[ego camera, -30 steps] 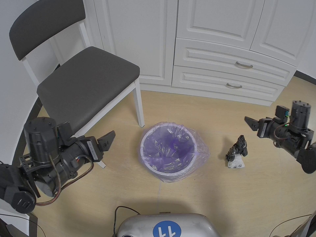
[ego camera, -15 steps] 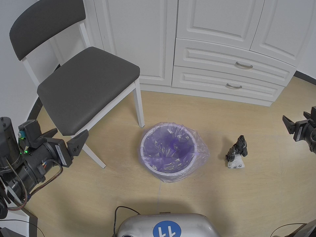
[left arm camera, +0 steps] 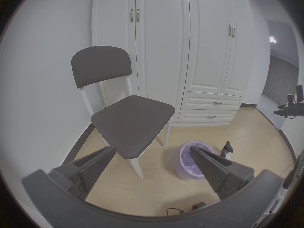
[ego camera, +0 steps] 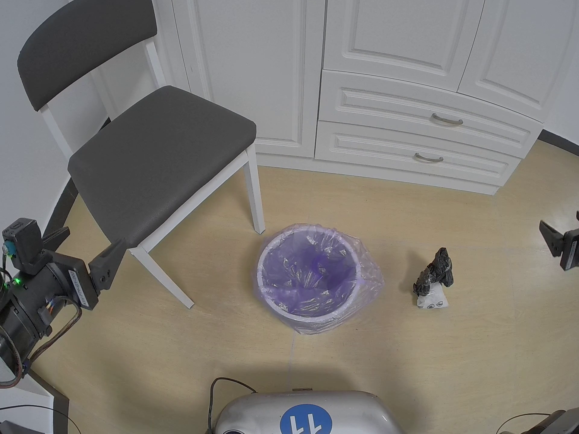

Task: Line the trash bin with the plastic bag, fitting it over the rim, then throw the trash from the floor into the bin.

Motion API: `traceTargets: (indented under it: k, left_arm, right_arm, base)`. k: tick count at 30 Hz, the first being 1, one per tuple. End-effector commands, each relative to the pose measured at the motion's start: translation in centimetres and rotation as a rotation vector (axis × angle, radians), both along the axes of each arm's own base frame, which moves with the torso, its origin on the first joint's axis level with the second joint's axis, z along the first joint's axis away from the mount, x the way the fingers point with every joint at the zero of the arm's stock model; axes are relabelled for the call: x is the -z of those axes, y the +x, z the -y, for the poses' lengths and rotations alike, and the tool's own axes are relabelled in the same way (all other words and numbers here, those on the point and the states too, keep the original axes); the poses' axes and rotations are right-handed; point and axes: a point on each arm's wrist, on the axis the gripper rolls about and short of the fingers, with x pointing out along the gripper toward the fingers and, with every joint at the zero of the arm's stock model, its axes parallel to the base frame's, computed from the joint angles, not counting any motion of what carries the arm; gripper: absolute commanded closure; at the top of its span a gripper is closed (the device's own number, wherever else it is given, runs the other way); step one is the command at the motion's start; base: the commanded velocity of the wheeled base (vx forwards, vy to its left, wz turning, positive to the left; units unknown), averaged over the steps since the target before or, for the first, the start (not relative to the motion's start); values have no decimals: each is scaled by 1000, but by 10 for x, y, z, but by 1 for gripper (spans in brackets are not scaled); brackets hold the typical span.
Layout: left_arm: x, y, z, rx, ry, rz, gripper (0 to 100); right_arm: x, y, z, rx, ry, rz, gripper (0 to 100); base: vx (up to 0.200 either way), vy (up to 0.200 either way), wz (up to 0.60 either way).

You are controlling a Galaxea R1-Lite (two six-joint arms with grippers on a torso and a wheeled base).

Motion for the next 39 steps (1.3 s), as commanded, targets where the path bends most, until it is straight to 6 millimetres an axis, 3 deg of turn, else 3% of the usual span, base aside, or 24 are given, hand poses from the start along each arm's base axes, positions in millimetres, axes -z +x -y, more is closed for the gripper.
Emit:
traceTargets:
  k: [1,6,9,18,23,30,31,36,39]
  left_arm:
    - [-19,-16,1,70,5,-50,0]
    - [-24,-22,12,141,-86,-126,0]
    - [-19,-24,12,145,-84,-193,0]
    - [-16,-17,4,146,-101,-229,0]
    - [-14,1,-1,146,-128,-264,0]
    - [-11,20,4,154,-167,-186,0]
    - [-11,20,4,154,-167,-186,0]
    - [-14,19,3,166,-198,-102,0]
    - [-16,17,2,165,-204,-90,0]
  right_arm:
    - [-48,-61,-16,-171,14,-36,0]
    - [-66,-73,-27,-305,218,-230,0]
    - [-69,-52,-36,-263,352,-330,0]
    - [-41,-14,-46,-137,262,-481,0]
    - [-17,30,-48,-44,244,-622,0]
    - [9,80,-43,23,291,-619,0]
    - [9,80,-43,23,291,-619,0]
    - [14,131,-42,-57,350,-559,0]
    - [19,146,-41,-71,374,-564,0]
  base:
    - [0,0,0]
    - [0,0,0]
    - [0,0,0]
    - [0,0,0]
    - [0,0,0]
    - [0,0,0]
    - [0,0,0]
    - [0,0,0]
    - [0,0,0]
